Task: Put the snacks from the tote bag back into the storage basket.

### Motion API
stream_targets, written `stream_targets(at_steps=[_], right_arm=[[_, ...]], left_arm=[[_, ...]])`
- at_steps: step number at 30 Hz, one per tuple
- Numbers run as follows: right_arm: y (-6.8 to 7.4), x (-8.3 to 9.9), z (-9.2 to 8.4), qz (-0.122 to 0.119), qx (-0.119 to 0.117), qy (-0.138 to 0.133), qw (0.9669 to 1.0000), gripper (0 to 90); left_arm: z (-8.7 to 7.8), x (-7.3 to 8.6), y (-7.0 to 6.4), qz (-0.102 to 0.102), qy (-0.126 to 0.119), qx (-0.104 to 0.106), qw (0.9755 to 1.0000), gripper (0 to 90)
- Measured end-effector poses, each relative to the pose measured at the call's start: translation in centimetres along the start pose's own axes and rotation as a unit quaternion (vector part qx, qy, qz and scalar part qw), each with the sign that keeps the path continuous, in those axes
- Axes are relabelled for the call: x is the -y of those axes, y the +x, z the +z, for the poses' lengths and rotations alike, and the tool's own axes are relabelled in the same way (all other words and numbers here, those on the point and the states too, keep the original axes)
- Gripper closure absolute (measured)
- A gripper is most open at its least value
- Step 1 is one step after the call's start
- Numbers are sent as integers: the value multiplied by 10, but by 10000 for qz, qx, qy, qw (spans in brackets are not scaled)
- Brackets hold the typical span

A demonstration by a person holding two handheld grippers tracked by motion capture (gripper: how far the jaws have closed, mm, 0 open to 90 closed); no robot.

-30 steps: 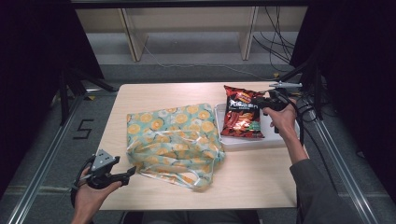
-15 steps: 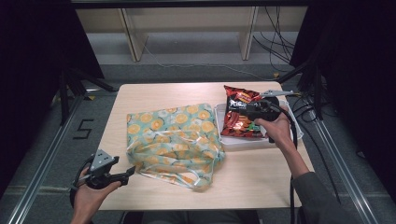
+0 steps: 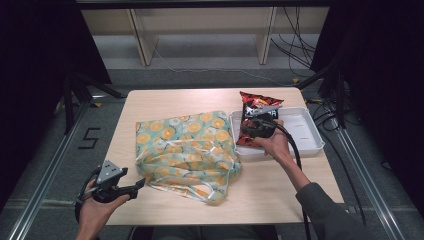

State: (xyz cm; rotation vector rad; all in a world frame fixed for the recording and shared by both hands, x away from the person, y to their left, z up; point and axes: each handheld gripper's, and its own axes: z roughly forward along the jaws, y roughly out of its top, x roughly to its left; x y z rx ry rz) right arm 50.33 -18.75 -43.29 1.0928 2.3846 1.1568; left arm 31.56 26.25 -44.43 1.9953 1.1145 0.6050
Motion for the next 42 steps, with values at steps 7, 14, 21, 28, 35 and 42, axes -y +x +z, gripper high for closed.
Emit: stream_targets(at_steps=[7,14,21,28,35,42], right_arm=[[5,-1,30,-19,168,411,9990,900],[5,3,47,-4,357,772,9964,900],[4,10,42,-9,363,841,9958,900],[4,14,34,-22,290,947,9951,900],[5,18,18,0,230,796,9966,860],[2,18,-21,374,95,183,9991,717]], left_arm=[[3,0,-2,-119,-149,65,9998,266],[0,-1,1,142,-41,34,9999,266],[2,0,-2,-69,-171,58,9998,266],[2,0,-3,-98,-157,47,9998,266],[2,0,-2,-83,-154,47,9998,266],[-1,-1,2,194,50,-16,9998,266]])
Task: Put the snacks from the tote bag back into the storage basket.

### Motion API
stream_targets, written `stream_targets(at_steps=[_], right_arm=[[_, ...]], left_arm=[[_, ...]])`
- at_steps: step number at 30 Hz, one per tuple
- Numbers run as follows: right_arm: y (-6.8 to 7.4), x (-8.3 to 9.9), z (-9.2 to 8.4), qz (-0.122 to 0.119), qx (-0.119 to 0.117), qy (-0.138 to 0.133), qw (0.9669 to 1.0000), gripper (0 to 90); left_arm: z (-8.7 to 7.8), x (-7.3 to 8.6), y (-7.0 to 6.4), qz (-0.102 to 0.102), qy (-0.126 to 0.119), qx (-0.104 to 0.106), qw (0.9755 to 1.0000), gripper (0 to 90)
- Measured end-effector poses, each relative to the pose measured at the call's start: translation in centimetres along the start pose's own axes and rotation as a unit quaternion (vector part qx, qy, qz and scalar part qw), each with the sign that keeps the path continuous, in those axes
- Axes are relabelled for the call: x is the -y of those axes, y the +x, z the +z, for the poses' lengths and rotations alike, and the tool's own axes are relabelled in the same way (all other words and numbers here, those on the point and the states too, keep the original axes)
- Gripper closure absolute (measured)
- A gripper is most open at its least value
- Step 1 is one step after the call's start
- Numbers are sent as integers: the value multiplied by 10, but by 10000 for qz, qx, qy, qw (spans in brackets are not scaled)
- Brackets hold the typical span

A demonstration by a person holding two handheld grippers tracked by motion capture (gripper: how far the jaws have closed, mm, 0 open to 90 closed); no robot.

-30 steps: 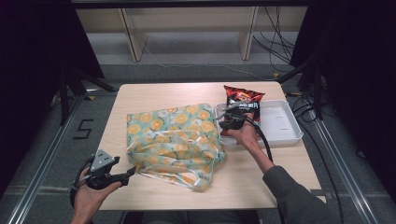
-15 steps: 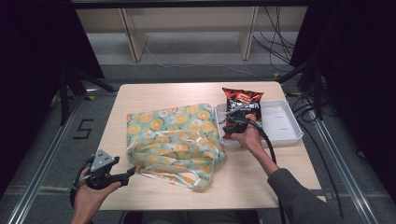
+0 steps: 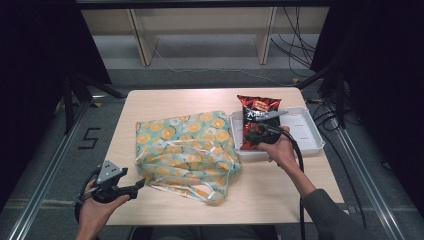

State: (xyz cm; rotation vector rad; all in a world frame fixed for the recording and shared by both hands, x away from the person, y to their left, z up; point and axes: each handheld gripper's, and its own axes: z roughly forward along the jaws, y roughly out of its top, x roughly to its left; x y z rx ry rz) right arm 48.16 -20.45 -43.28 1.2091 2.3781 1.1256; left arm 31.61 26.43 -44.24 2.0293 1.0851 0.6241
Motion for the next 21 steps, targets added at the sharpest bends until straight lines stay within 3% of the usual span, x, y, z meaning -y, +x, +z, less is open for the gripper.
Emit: stream_targets(at_steps=[2,3,5,6,7,9,13,20,21], right_arm=[[0,5,-6,241,-103,-216,9994,651],[-2,6,-11,223,-129,-110,9996,623],[-5,11,-17,250,-189,-268,9991,561],[-3,13,-20,432,-202,-273,9985,531],[-6,15,-23,324,-203,-326,9987,514],[-6,20,-28,451,-150,-363,9982,479],[-10,30,-40,459,-158,-404,9980,433],[-5,48,-53,493,-189,-488,9974,408],[-3,51,-55,509,-131,-446,9976,404]], left_arm=[[0,0,0,-1,-15,3,10000,266],[0,0,0,9,-10,2,10000,266],[0,0,0,11,-16,7,10000,266],[0,0,-1,-53,-40,6,10000,266],[1,1,-2,-159,-117,29,9998,266],[1,1,-2,-187,-126,28,9997,266],[1,1,-1,-181,-156,69,9997,266],[1,1,-2,-201,-166,67,9996,266],[2,2,-4,-327,-247,67,9991,266]])
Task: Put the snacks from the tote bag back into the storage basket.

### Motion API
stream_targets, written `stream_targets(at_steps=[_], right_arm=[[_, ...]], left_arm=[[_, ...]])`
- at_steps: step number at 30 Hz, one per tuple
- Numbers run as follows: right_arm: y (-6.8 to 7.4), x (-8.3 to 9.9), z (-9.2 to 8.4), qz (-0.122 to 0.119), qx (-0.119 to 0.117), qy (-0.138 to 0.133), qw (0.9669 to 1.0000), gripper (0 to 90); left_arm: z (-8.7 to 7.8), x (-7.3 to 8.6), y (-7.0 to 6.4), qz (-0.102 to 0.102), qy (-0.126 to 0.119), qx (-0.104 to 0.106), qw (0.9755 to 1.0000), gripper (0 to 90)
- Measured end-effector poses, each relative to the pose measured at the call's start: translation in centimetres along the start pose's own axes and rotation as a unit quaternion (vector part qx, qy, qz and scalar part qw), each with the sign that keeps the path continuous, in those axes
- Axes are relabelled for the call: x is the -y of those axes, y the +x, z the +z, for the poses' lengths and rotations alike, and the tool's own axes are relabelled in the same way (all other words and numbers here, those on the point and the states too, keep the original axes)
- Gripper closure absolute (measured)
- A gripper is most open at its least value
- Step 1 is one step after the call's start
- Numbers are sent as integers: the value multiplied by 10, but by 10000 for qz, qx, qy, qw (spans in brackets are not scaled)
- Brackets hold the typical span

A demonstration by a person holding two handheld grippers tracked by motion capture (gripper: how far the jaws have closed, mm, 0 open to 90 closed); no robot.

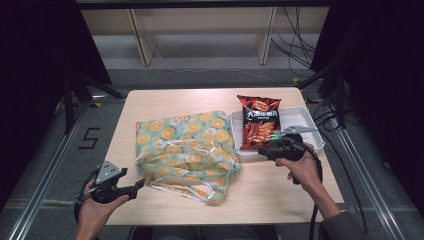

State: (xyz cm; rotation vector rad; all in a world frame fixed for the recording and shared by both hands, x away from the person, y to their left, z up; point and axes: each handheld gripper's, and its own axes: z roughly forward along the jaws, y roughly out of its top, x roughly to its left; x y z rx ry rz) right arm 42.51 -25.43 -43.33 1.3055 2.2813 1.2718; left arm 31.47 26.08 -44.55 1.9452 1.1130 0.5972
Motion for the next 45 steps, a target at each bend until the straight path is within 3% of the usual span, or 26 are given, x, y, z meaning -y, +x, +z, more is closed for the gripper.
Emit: stream_targets(at_steps=[2,3,6,9,10,11,12,16,17,18,19,20,21,23,24,26,28,30,31,34,35,37,39,41,43,45], right_arm=[[5,6,-3,218,-32,49,9997,397],[2,8,-3,41,-45,-45,10000,392],[7,16,-7,82,-40,12,10000,374],[12,22,-11,20,-120,24,9999,362],[14,24,-13,35,-151,8,9999,357],[15,26,-14,22,-160,4,9999,353],[16,27,-15,21,-211,2,9998,351],[21,33,-20,-35,-190,6,9998,330],[23,35,-20,14,-253,16,9997,329],[24,36,-21,-52,-221,-15,9997,328],[29,38,-22,143,-261,76,9995,326],[27,39,-22,-38,-265,70,9996,324],[28,41,-23,-82,-221,100,9997,323],[32,43,-24,91,-266,126,9995,323],[31,45,-25,-120,-221,76,9997,316],[32,47,-27,-147,-193,97,9997,310],[36,51,-31,27,-195,163,9997,310],[35,54,-33,-155,-169,81,9997,308],[36,55,-33,-132,-215,96,9996,308],[40,59,-38,-7,-199,114,9997,307],[38,59,-39,-181,-134,104,9997,307],[38,60,-40,-189,-112,60,9997,307],[41,61,-40,8,-195,102,9998,307],[40,62,-41,-13,-147,112,9998,307],[37,62,-41,-223,-46,50,9997,307],[40,62,-41,-54,-134,65,9999,306]], left_arm=[[0,0,1,54,-3,33,10000,266],[0,0,0,44,1,15,10000,266],[-1,0,-2,5,47,-2,10000,266],[-3,1,0,157,131,78,9998,264],[-2,2,-2,24,8,128,9999,264],[-2,2,0,208,41,133,9997,264],[-2,4,-3,-8,2,109,9999,263],[-5,7,-6,24,89,153,9998,252],[-4,8,-6,53,15,226,9997,246],[-6,8,-4,299,120,243,9992,245],[-5,10,-9,49,57,233,9997,245],[-6,10,-8,258,127,224,9993,244],[-6,11,-11,231,100,266,9993,243],[-6,12,-13,140,99,243,9996,242],[-7,12,-12,456,195,300,9983,242],[-9,12,-14,436,294,237,9983,241],[-7,14,-17,260,108,287,9992,239],[-8,14,-19,164,104,287,9994,239],[-8,13,-14,513,168,297,9981,239],[-9,14,-15,474,180,290,9983,238],[-9,13,-15,525,194,286,9980,237],[-9,13,-15,507,204,286,9981,237],[-8,14,-15,489,189,282,9982,237],[-8,14,-15,484,189,277,9983,237],[-9,14,-15,489,196,276,9982,237],[-9,14,-15,485,201,274,9982,237]])
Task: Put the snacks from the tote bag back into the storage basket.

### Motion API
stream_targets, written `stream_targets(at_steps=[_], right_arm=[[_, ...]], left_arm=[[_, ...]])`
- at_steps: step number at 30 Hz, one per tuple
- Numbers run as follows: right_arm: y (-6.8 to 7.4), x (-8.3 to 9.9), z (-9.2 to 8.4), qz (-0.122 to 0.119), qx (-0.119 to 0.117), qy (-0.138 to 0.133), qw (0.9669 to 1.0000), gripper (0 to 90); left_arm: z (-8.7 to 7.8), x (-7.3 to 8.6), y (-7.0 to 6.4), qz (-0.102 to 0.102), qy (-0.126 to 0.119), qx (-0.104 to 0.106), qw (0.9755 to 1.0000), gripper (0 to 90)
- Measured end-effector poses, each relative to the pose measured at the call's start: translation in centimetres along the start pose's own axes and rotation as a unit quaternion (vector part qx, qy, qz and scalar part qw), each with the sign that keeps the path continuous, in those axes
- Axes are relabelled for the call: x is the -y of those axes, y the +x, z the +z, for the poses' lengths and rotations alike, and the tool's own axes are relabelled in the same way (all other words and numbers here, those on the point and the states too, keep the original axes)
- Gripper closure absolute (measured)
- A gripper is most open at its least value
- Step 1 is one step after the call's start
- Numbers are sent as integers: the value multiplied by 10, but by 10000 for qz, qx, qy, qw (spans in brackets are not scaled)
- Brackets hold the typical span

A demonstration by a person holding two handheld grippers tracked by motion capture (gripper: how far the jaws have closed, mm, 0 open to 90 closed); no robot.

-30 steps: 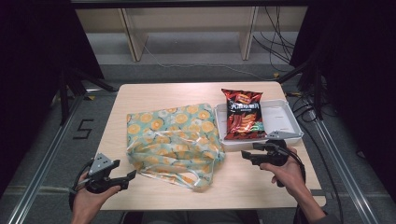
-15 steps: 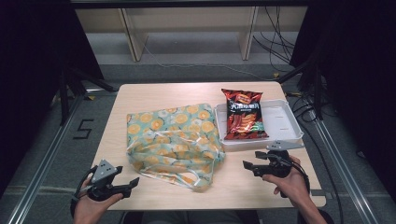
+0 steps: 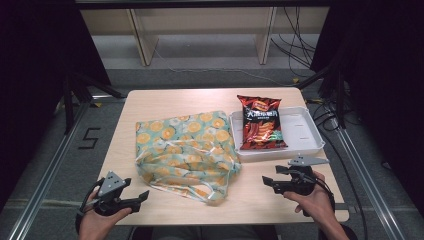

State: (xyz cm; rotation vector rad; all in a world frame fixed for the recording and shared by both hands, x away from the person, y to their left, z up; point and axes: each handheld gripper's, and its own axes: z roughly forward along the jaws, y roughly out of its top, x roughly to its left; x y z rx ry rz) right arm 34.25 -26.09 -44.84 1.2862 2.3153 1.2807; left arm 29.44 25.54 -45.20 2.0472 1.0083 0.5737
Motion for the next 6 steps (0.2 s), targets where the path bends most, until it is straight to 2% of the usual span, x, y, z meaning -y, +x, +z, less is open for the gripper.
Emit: stream_targets(at_steps=[1,2,3,6], right_arm=[[0,0,0,8,9,-7,10000,306],[0,0,0,6,17,12,10000,305],[-2,0,-1,-174,109,25,9998,304],[-3,0,-1,-163,118,26,9998,304]], left_arm=[[0,0,0,3,-7,-1,10000,237],[0,0,-1,-103,-18,-13,9999,237],[0,0,-1,-87,-12,-8,10000,237],[0,0,-1,-81,-5,-6,10000,237]])
